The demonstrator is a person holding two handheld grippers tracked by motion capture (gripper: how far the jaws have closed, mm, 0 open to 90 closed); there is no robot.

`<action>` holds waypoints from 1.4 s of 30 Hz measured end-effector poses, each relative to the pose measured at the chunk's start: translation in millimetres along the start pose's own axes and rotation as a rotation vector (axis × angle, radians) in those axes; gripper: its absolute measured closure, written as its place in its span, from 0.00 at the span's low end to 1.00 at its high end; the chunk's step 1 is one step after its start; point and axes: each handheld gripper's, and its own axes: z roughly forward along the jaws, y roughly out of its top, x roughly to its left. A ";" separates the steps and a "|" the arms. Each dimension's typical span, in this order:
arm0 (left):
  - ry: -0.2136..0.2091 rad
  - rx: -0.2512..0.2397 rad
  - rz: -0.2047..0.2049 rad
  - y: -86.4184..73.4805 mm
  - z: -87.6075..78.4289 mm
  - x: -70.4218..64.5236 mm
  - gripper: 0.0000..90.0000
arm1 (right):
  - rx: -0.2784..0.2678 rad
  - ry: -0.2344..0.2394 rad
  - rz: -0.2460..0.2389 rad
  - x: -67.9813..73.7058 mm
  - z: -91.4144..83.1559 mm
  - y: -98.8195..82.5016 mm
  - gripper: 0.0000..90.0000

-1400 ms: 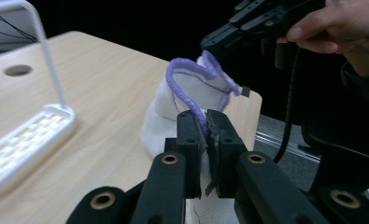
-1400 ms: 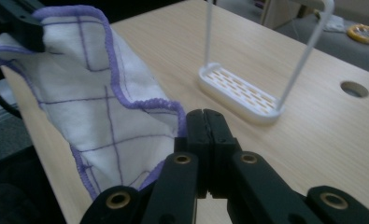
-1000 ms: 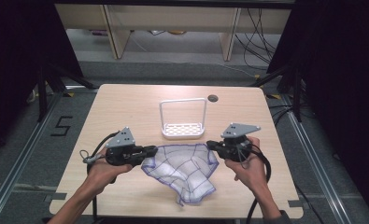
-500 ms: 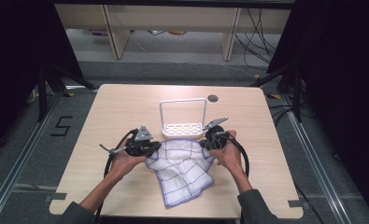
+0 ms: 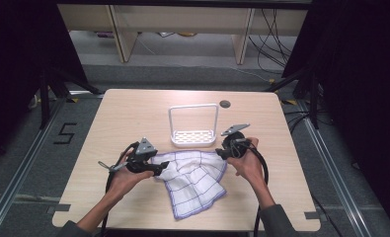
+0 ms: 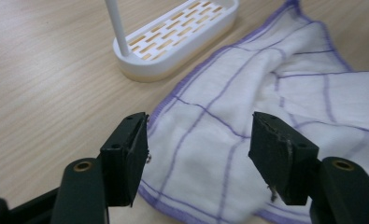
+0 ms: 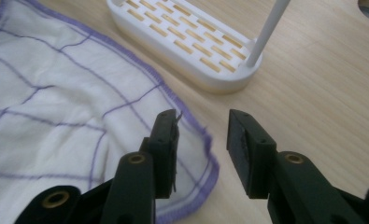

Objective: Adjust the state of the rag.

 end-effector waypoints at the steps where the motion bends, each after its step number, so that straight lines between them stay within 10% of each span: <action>1: -0.020 -0.003 -0.016 -3.7 -6.9 -5.0 0.41 | 0.008 0.009 -0.005 0.4 -9.4 -3.1 0.68; 12: -0.270 0.047 -0.011 -47.7 -24.7 -80.6 0.47 | -0.059 0.069 0.012 22.0 -40.5 -57.4 0.63; 21: -0.316 0.099 0.084 -57.0 -11.6 -112.9 0.50 | -0.046 0.072 0.034 25.5 -43.1 -74.7 0.62; 26: -0.298 0.130 0.122 -60.7 -2.7 -116.9 0.59 | -0.052 0.075 0.028 25.9 -43.8 -79.4 0.61; 33: -0.260 0.124 0.253 -57.7 -2.4 -113.4 0.97 | -0.046 0.094 0.040 28.4 -45.0 -81.9 0.61; 42: -0.227 -0.083 0.137 -21.0 -44.3 -73.6 0.99 | -0.078 0.087 0.028 27.7 -55.7 -80.0 0.63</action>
